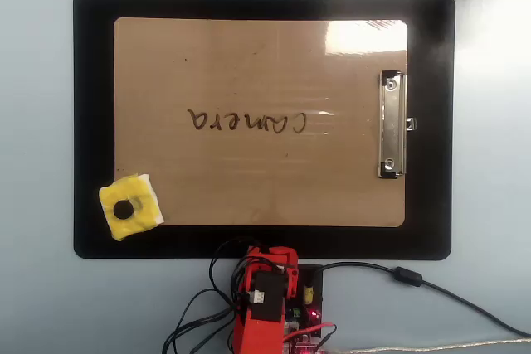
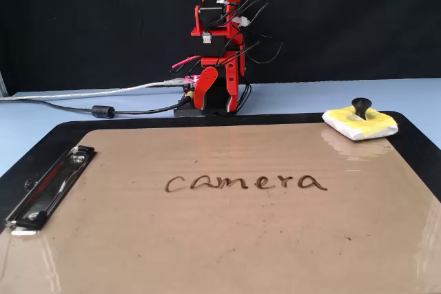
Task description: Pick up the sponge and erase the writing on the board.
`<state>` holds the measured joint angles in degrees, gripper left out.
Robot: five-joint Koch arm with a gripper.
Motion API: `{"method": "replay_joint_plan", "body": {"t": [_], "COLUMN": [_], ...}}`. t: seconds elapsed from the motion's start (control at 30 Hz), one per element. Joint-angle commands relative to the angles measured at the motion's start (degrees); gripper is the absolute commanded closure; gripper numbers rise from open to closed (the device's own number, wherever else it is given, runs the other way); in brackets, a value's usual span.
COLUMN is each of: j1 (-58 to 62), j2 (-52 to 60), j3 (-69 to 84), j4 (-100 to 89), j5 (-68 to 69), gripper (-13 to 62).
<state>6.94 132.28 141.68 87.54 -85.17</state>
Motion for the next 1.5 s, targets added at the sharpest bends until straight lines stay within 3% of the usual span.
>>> {"method": "replay_joint_plan", "body": {"t": [0.0,0.97,1.13,1.23,1.47], "j1": [0.5,0.7,-0.6,-9.1,-41.1], "j2": [2.4,2.4,2.5,2.5,2.5], "j3": [0.4,0.5,0.4,0.0,-1.9], "j4": [6.2,6.1,-3.0,-13.8,-43.0], "j5": [-1.2,-1.4,-1.6,-1.7,-8.2], "gripper": [14.8,15.3,15.7,15.7,15.7]}}
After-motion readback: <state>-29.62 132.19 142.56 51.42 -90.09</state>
